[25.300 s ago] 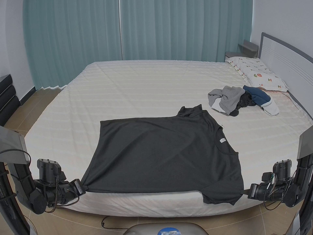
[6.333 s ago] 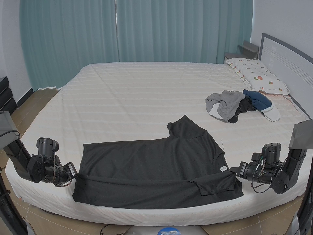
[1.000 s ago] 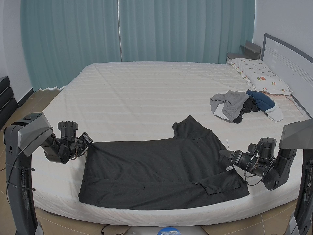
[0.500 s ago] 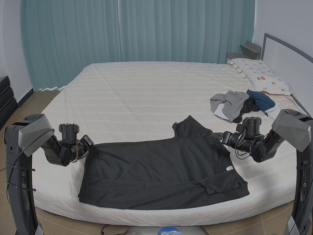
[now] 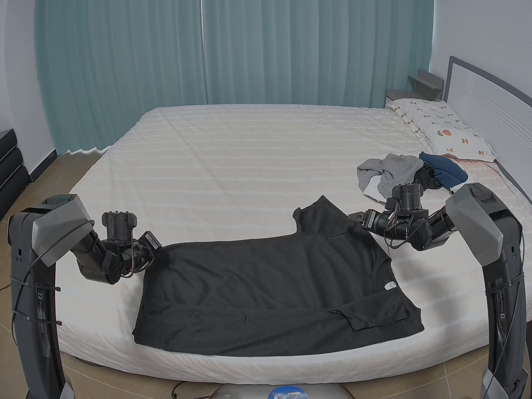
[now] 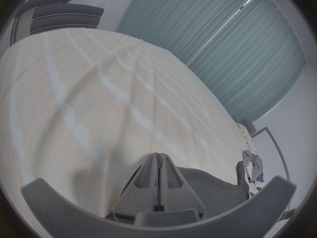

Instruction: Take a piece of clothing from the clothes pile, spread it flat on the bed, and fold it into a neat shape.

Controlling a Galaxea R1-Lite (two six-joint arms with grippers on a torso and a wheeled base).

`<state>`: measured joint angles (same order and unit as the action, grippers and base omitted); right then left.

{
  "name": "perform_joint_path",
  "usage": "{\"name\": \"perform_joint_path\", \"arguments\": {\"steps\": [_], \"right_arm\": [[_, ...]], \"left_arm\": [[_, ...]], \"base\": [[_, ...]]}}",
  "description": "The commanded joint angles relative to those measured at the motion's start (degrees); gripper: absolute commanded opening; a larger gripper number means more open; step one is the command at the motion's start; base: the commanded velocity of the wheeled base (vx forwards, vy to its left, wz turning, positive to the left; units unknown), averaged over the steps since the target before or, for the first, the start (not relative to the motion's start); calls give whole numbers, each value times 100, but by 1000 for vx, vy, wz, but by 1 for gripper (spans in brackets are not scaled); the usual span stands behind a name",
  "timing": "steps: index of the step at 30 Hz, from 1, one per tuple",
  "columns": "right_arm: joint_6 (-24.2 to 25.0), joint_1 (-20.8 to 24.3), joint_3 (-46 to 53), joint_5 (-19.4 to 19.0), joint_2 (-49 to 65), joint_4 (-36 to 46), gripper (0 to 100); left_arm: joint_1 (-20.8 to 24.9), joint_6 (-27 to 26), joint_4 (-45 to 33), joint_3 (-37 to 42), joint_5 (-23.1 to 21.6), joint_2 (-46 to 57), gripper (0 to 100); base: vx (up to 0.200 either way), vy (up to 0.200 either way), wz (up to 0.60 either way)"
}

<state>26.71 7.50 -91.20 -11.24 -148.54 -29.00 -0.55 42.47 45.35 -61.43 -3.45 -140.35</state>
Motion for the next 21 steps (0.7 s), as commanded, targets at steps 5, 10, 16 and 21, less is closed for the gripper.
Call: {"name": "perform_joint_path", "arguments": {"steps": [5,10,16,21], "right_arm": [[335,59,-856,78,-571,176,100],[352,59,-1067,122,-720,343,100],[352,68,-1207,236,-808,351,0],[344,59,-1207,324,-799,351,0]], "left_arm": [[2,-11,0,8,-7,-10,0],[2,-11,-9,8,-7,-1,0],[2,-11,-17,-1,-7,-10,0],[2,-11,-17,-1,2,-1,0]], "base": [[0,0,0],[0,0,0],[0,0,0],[0,0,0]]}}
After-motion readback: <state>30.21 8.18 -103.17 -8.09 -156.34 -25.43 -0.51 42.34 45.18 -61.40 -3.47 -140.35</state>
